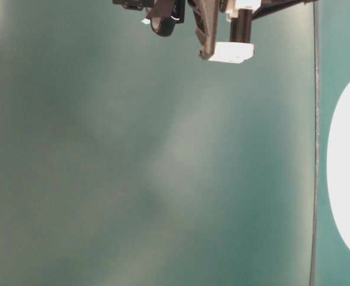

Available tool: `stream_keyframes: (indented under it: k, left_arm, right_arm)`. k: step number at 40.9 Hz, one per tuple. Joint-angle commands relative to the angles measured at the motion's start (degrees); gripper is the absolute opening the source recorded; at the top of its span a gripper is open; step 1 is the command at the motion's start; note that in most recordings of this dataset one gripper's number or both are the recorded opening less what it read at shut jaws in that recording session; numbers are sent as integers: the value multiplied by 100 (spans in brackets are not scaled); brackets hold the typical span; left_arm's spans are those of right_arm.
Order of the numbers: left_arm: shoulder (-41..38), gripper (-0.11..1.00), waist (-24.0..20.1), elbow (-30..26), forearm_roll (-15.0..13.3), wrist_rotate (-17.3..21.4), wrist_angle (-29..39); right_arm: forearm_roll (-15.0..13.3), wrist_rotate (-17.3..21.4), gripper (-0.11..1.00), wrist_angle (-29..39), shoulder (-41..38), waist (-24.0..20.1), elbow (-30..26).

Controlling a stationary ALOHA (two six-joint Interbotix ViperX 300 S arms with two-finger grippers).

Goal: Scoop the yellow hexagonal prism block from the bowl with a spoon using the right arm.

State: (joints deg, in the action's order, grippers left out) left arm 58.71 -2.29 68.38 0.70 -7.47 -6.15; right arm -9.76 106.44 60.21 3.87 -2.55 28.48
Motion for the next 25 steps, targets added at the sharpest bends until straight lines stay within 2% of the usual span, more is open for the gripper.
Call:
stream_keyframes:
  k: [1,17,25]
  left_arm:
    - [-44,-1,-18,-114,-9,-9,-35]
    - [-53,-1,-18,-114,-9,-18,-35]
    - [-53,-1,-18,-114,0,-18,-26]
  right_arm:
    - [-18,70,23,-9,132,9,-44]
    - [-88,79,22,-237,132,0,-35]
    - [-220,79,35,-264,132,9,-35]
